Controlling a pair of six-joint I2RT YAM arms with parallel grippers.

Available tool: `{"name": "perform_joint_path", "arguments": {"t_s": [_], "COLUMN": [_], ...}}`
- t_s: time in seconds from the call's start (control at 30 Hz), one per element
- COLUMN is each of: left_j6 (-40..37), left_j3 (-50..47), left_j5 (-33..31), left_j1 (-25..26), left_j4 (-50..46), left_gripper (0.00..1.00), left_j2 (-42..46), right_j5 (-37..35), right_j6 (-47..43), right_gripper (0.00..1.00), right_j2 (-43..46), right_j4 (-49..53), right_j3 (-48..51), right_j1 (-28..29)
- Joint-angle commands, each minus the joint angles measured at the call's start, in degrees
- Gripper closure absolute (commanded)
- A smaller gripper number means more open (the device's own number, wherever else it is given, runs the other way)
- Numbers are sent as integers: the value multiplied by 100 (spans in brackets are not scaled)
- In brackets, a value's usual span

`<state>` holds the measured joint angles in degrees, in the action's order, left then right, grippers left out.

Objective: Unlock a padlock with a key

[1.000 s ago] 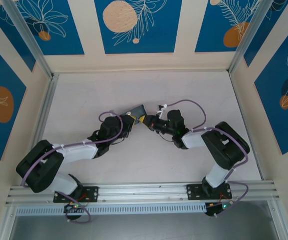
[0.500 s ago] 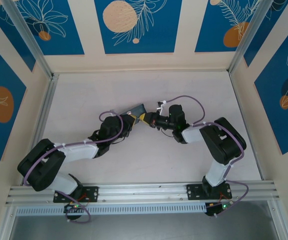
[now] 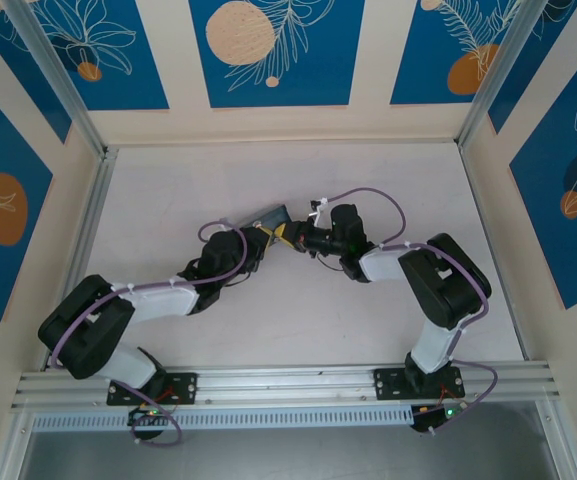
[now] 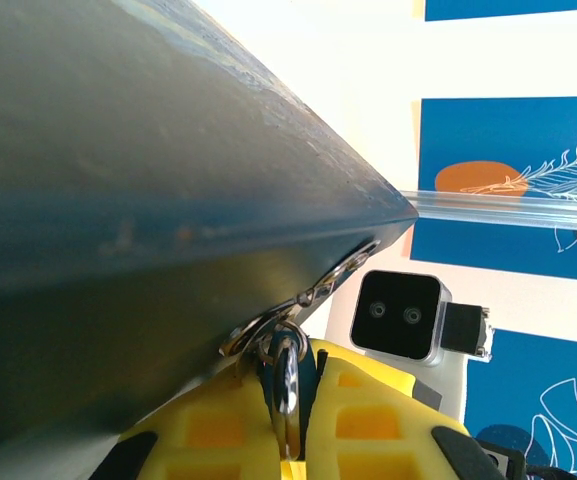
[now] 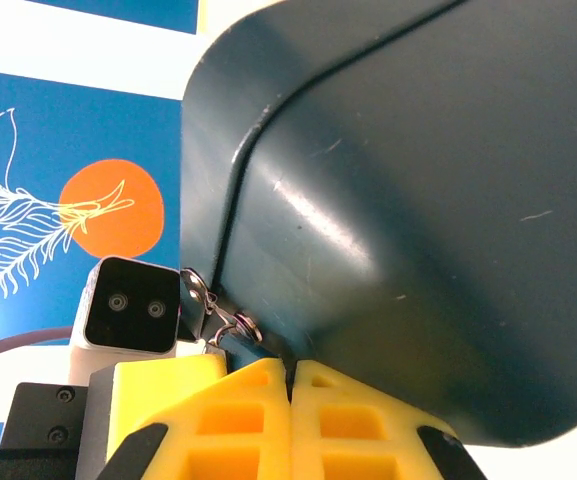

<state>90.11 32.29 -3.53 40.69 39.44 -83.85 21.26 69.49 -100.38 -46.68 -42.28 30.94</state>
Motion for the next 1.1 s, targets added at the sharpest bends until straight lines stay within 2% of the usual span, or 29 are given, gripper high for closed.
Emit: {"name": "perform_joint_path", "arguments": {"t_s": [0.0,0.13,0.17,0.23,0.37,0.57,0.67,0.87,0.93,1.07], "left_j6": [38,34,22,-8,-102,-176,-251,-393,-464,-622], "left_j3": [362,322,309,262,119,-16,-2,97,141,235], "left_j5": [1443,1341,1302,1205,946,793,814,953,1026,1215], "left_j1": [370,366,370,368,361,326,317,301,284,256], "left_j4": [696,598,532,478,273,257,244,206,174,35], "left_gripper": [100,100,100,100,100,100,100,100,100,100], "left_j2": [-8,-8,1,25,104,24,-41,-215,-265,-341], "right_j5": [564,587,566,554,480,344,164,-257,-421,-1246], "right_j6": [-171,-10,-6,-5,-110,-424,-768,-1746,-2142,-3314], "right_gripper": [100,100,96,82,50,18,14,14,15,25], "right_j2": [78,162,201,317,638,1283,1752,2532,2701,2941], "right_j4": [-121,-98,-44,107,547,1493,2372,3936,4419,5591], "right_j3": [-161,-116,-108,-87,-12,237,369,392,280,-96], "right_j1": [257,255,246,207,102,-130,-261,-413,-398,-96]}}
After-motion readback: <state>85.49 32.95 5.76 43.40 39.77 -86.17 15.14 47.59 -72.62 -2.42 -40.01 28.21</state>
